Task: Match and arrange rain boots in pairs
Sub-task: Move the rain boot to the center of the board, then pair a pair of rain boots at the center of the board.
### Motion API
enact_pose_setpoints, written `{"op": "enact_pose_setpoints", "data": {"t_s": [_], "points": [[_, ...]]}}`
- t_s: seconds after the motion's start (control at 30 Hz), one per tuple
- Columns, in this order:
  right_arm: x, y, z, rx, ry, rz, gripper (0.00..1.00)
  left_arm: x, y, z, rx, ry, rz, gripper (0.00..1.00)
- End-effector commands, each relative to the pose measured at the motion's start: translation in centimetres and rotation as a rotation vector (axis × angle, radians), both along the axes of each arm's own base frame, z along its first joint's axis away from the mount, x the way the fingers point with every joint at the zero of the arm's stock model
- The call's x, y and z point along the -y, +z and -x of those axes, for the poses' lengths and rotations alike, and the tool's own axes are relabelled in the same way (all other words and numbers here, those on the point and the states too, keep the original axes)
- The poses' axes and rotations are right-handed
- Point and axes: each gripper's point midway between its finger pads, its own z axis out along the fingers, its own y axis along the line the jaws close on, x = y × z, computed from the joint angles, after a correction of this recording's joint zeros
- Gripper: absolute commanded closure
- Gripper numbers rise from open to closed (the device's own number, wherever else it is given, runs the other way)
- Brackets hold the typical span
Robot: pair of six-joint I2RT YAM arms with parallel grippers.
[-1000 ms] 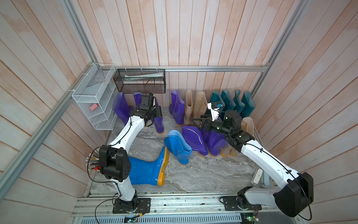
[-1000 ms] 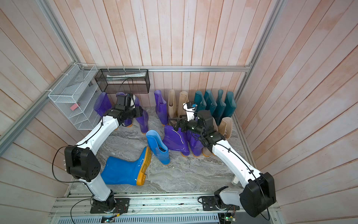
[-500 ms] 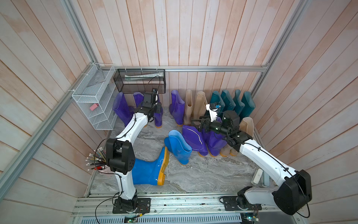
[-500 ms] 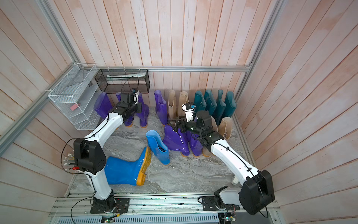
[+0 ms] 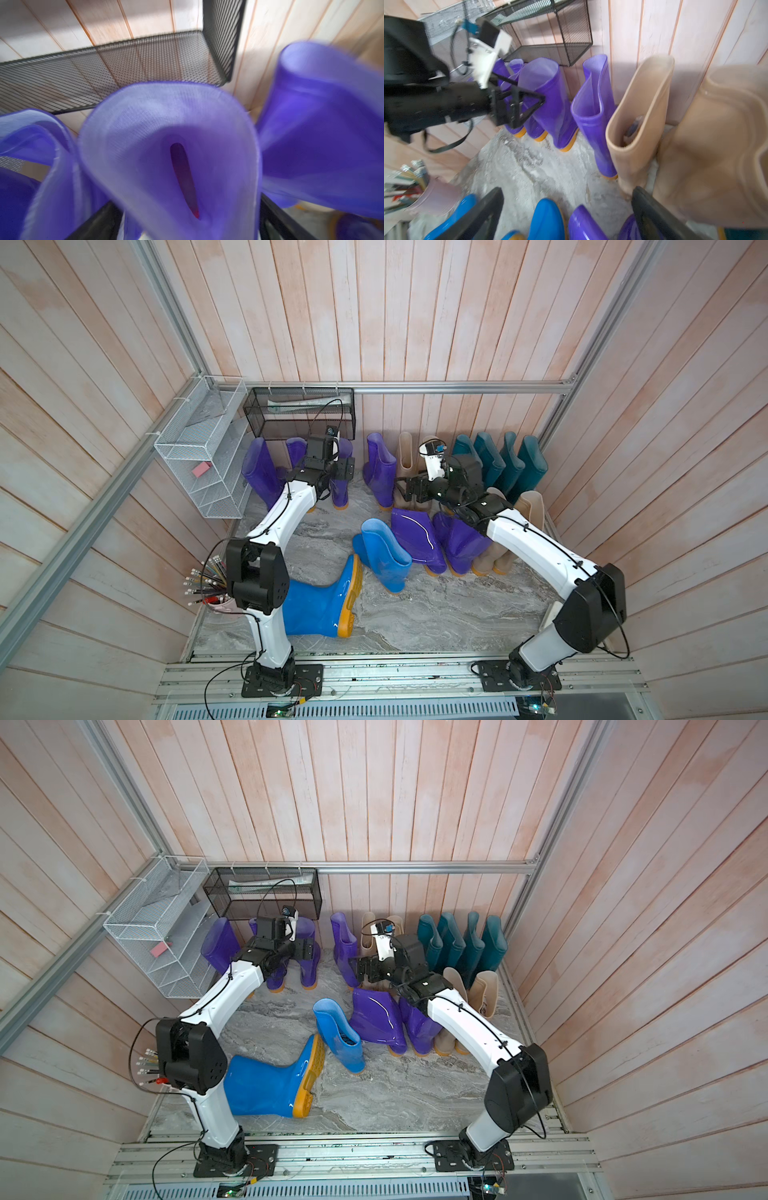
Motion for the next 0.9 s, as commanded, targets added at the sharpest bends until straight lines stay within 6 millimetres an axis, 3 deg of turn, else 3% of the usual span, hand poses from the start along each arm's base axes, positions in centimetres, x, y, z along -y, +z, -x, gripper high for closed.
{"op": "enact_pose_setpoints", "data": {"t_s": [0.0, 0.17, 0.3, 0.43, 0.57, 0.67, 0.73, 0.8, 0.87], "points": [[0.3, -1.2, -2.7, 0.019, -0.140, 0.178, 0.03, 0.5, 7.2, 4.8, 0.106, -0.041, 0.142, 0.00], [-2.1, -1.2, -5.1, 0.078, -0.178, 0.329, 0.03, -2.4, 10.4, 10.8, 0.225, 0.042, 0.213, 0.00], [-2.6, -2.7, -7.7, 0.068, -0.239, 0.405, 0.03, -6.0, 10.5, 13.9, 0.318, 0.172, 0.234, 0.00], [-3.9, -3.8, -9.3, 0.072, -0.233, 0.445, 0.03, -6.8, 9.1, 15.1, 0.349, 0.181, 0.274, 0.00], [-4.9, -5.1, -10.7, 0.040, -0.226, 0.489, 0.07, -6.4, 8.9, 15.2, 0.328, 0.147, 0.301, 0.00], [-6.1, -5.7, -10.9, 0.022, -0.183, 0.474, 0.26, -6.3, 8.4, 15.5, 0.327, 0.139, 0.305, 0.00], [-6.9, -5.5, -10.7, 0.023, -0.148, 0.442, 0.50, -6.4, 8.1, 15.6, 0.324, 0.136, 0.307, 0.00], [-7.6, -4.6, -10.6, 0.038, -0.123, 0.394, 0.83, -6.7, 8.2, 15.7, 0.329, 0.144, 0.311, 0.00], [-8.3, -3.5, -10.5, 0.062, -0.097, 0.349, 1.00, -6.8, 8.4, 15.9, 0.335, 0.142, 0.317, 0.00]]}}
